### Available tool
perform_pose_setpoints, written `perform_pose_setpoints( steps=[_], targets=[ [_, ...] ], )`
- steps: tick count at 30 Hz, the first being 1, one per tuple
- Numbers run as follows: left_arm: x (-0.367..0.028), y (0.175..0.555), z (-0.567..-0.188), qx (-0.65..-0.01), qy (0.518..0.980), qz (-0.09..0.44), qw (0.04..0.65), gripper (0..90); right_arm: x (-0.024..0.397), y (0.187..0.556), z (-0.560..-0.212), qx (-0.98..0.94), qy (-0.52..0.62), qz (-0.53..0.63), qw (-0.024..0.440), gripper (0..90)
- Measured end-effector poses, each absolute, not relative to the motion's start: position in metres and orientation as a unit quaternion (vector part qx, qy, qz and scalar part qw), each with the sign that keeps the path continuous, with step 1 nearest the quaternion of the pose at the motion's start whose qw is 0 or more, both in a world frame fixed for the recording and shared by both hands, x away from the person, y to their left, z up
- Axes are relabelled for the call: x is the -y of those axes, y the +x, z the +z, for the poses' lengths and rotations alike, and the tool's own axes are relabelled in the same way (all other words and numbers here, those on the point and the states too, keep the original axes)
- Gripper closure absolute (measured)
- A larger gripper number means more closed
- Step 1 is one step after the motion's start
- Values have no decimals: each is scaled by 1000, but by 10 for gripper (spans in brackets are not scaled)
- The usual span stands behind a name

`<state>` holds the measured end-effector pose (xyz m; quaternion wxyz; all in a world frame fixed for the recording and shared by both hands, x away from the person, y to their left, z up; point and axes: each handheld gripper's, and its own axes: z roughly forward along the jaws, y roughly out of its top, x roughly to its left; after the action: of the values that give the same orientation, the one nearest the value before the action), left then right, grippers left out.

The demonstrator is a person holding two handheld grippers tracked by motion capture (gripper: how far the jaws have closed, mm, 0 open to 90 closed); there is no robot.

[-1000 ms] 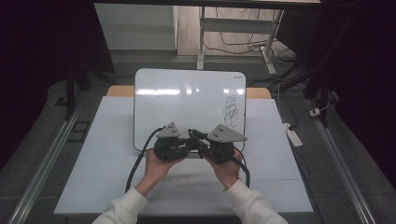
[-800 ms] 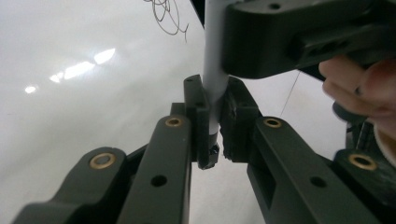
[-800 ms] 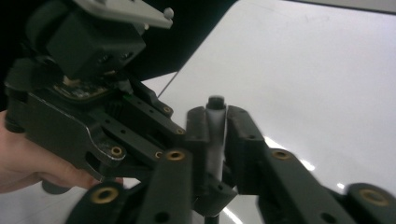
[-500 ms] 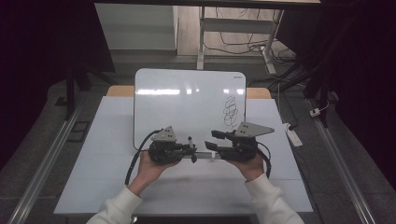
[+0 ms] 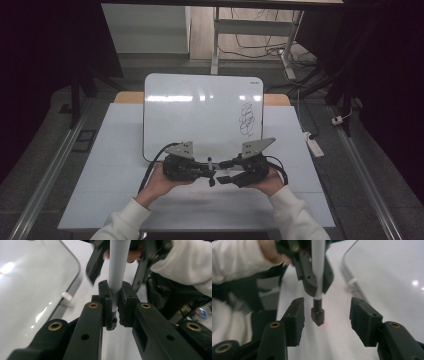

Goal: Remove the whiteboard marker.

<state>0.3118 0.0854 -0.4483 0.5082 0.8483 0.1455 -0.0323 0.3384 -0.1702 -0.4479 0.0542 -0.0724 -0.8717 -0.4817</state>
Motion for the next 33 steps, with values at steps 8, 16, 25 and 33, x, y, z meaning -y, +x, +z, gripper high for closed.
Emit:
perform_pose_setpoints(
  steps=[8, 16, 25, 33],
  targets=[
    [-79, 312, -446, -113, 851, -57, 509, 815, 159, 336, -455, 882, -24, -460, 98, 614],
    [-75, 314, -447, -94, 851, -79, 511, 815, 155, 333, -459, 888, 1, -445, 116, 746],
    [-71, 316, -448, -90, 855, -77, 506, 814, 153, 333, -461, 890, -5, -443, 112, 764],
    [-76, 316, -445, -134, 833, -48, 534, 709, 155, 334, -462, 883, -42, -460, 81, 771]
  ],
)
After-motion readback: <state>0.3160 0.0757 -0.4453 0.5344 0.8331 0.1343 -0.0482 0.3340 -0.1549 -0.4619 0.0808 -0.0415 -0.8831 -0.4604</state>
